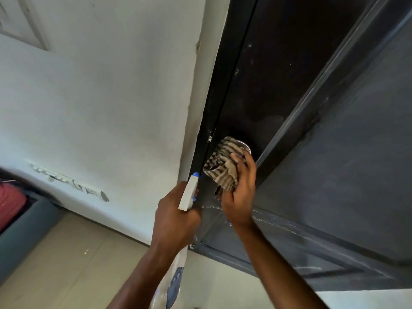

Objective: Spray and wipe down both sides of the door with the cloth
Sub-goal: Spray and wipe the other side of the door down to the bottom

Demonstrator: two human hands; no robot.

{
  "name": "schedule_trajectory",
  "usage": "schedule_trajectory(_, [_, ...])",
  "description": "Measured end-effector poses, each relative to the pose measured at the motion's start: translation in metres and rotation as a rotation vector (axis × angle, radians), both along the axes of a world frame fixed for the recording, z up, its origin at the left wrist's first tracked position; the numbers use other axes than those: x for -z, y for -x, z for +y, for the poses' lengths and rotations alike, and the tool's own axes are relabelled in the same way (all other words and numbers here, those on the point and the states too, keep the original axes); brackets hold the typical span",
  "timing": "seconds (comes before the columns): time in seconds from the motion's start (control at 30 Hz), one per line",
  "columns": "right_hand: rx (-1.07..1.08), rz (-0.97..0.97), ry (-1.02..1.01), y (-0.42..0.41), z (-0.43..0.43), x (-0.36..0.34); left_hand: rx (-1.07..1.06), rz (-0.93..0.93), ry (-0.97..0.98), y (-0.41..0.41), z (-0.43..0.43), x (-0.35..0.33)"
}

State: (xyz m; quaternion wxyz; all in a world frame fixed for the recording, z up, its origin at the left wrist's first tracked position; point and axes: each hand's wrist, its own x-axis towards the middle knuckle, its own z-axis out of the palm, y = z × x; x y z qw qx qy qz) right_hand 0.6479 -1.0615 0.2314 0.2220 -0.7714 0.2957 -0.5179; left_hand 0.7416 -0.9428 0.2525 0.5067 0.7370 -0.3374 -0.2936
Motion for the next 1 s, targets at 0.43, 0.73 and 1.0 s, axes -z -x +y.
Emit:
schedule_trajectory(0.43, [0.161,-0.501,-0.671,0.037,0.039,0.010,0.100,-0.028,0.016,-0.014,-0.016,0.001])
schedule_trajectory(0.73, [0.004,0.410,0.148,0.048,-0.025,-0.062,0.136,0.001,0.058,-0.018,-0.029,-0.002])
schedule_trajectory(1.0, [-0.137,1.125,0.198,0.004,-0.036,-0.131,0.125,-0.018,0.064,-0.026,-0.035,-0.003])
